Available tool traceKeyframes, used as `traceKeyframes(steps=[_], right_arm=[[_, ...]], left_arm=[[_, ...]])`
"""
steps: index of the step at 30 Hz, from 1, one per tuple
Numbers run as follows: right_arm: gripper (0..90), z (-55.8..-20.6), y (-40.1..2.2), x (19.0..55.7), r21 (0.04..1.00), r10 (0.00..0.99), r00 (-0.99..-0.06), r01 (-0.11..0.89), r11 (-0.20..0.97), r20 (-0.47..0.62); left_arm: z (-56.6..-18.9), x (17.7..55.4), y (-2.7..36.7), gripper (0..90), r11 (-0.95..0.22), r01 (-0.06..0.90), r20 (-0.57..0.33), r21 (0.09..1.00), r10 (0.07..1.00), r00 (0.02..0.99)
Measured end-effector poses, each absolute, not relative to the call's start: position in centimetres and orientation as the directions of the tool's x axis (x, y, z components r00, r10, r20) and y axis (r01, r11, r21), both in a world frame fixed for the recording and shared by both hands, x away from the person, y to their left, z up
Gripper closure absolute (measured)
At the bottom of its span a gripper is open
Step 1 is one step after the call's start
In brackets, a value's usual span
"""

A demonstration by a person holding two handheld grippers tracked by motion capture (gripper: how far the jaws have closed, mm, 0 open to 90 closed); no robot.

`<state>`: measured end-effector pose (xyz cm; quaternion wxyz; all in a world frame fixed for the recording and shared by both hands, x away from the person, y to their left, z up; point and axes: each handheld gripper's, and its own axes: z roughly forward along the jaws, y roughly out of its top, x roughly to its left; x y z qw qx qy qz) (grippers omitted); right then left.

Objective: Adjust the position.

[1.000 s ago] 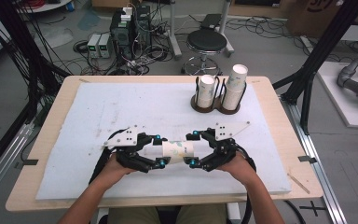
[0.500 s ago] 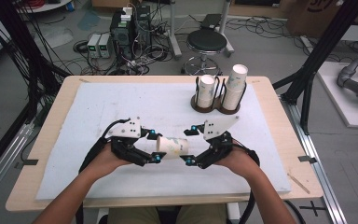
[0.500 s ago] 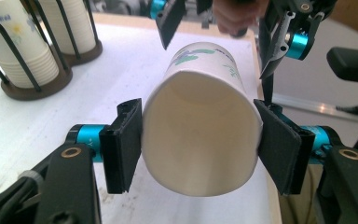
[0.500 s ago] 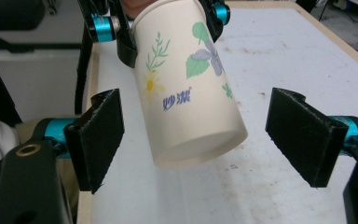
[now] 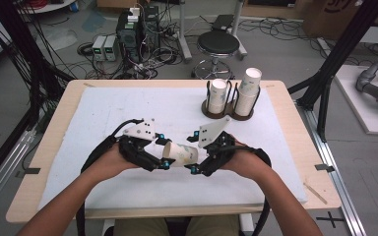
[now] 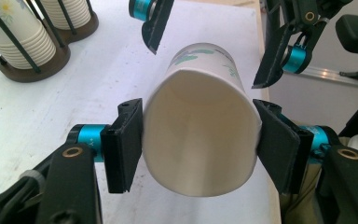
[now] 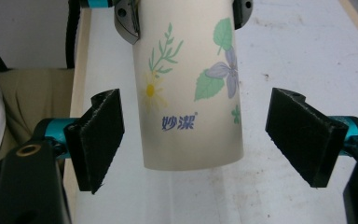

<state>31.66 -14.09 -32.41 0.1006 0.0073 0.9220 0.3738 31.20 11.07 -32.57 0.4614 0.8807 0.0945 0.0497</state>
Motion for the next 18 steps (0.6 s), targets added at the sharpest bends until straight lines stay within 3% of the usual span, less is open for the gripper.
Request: traceKeyframes(steps=[15, 16, 18], right_arm=[[20.6, -32.5, -11.7, 32.0, 0.568, 0.010, -0.978, -0.114, 0.815, -0.210], [25.1, -32.6, -11.4, 32.0, 0.553, -0.005, -0.977, -0.125, 0.824, -0.213], [25.5, -32.7, -11.3, 32.0, 0.546, -0.015, -0.977, -0.130, 0.828, -0.211]], left_arm=[[-31.7, 31.7, 10.3, 36.3, -0.637, 0.113, 0.015, 0.763, 0.193, 0.981], [-31.8, 31.7, 10.3, 36.3, -0.638, 0.113, 0.015, 0.762, 0.192, 0.981], [-31.8, 31.7, 10.2, 36.3, -0.640, 0.116, 0.011, 0.759, 0.191, 0.982]])
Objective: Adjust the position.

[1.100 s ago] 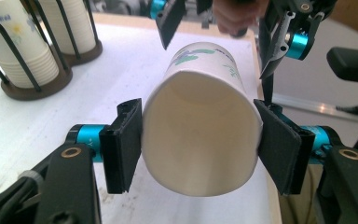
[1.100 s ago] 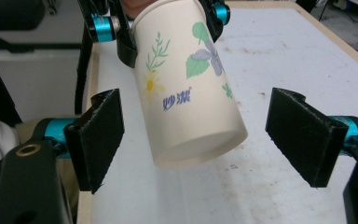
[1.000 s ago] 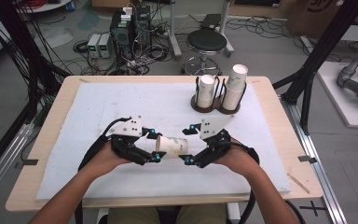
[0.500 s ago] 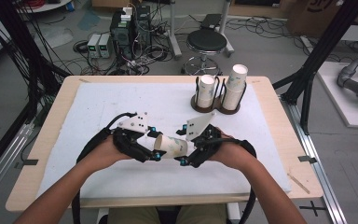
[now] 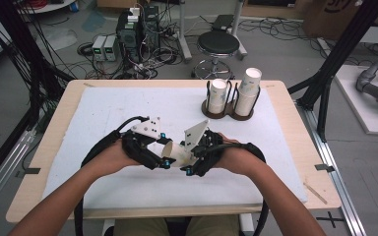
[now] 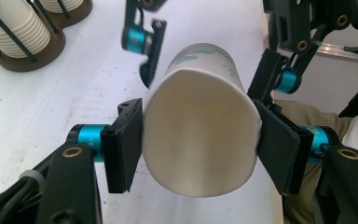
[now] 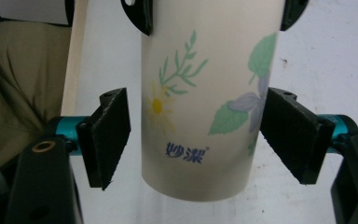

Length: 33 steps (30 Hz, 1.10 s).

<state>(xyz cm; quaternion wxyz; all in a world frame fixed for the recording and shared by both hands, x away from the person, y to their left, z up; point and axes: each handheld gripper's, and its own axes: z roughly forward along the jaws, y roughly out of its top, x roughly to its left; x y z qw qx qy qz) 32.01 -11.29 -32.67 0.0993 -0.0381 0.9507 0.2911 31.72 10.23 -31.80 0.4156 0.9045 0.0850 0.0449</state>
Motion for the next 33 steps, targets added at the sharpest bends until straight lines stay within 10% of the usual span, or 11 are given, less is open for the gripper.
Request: traceKeyframes(steps=[20, 33], right_arm=[[36.9, -33.6, -10.2, 32.0, 0.482, -0.028, -0.977, -0.129, 0.867, -0.211], [37.0, -34.8, -12.1, 32.5, 0.553, 0.029, -0.989, -0.056, 0.831, -0.144]], left_arm=[[-32.4, 31.6, 9.5, 31.0, -0.637, 0.115, 0.013, 0.762, 0.193, 0.981], [-33.0, 31.8, 12.0, 17.4, -0.420, 0.165, -0.058, 0.892, 0.257, 0.965]])
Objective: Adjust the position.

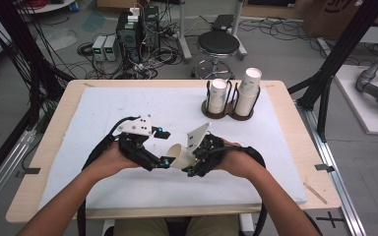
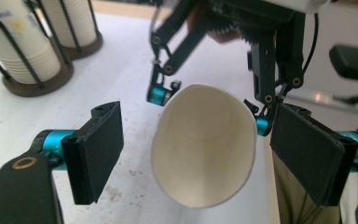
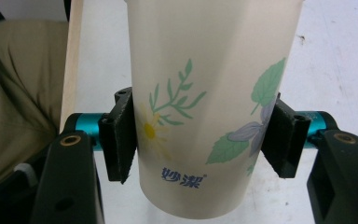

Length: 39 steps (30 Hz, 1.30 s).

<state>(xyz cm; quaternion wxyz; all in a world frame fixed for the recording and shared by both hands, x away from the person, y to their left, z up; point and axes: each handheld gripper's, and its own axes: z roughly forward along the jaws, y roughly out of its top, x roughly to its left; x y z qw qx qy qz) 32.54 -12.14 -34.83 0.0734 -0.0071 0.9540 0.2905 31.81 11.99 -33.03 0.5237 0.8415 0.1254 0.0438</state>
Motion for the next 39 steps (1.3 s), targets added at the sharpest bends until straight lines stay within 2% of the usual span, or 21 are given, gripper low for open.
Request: traceKeyframes(steps=[9, 12, 19, 39], right_arm=[[36.5, -37.1, -15.5, 32.6, 0.684, 0.155, -0.984, 0.053, 0.727, -0.089], [36.0, -38.2, -17.4, 32.4, 0.768, 0.229, -0.972, 0.102, 0.633, -0.059], [35.7, -39.7, -20.1, 31.9, 0.867, 0.330, -0.944, 0.148, 0.477, -0.020], [35.4, -40.5, -25.0, 31.0, 0.960, 0.525, -0.850, 0.170, 0.224, 0.028]], left_arm=[[-34.6, 31.6, 14.9, 17.1, -0.236, 0.223, -0.125, 0.946, 0.368, 0.922], [-35.4, 31.5, 15.5, 17.0, -0.196, 0.230, -0.136, 0.953, 0.404, 0.905], [-37.3, 31.2, 16.8, 17.0, -0.105, 0.244, -0.166, 0.964, 0.479, 0.862], [-40.6, 30.6, 19.8, 17.0, -0.001, 0.201, -0.160, 0.980, 0.606, 0.779]])
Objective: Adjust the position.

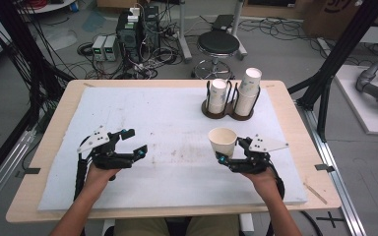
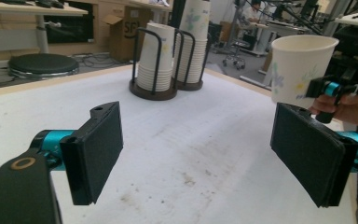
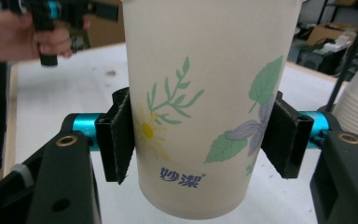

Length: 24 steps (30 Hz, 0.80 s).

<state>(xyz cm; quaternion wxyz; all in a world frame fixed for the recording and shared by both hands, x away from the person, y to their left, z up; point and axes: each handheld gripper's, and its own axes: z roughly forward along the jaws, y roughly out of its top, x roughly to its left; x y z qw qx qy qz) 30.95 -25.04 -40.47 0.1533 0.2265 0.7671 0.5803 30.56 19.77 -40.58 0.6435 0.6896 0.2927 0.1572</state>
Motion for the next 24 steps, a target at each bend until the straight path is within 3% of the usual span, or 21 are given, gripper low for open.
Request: traceKeyframes(steps=[10, 24], right_arm=[[35.2, -40.5, -26.6, 30.6, 0.978, 0.597, -0.802, 0.148, 0.147, 0.032], [35.1, -40.3, -26.9, 30.5, 0.981, 0.624, -0.781, 0.140, 0.132, 0.028]], left_arm=[[-41.2, 30.2, 20.7, 17.0, -0.001, 0.197, -0.154, 0.980, 0.624, 0.766], [-41.2, 30.1, 21.0, 17.0, 0.002, 0.191, -0.150, 0.982, 0.629, 0.763]])
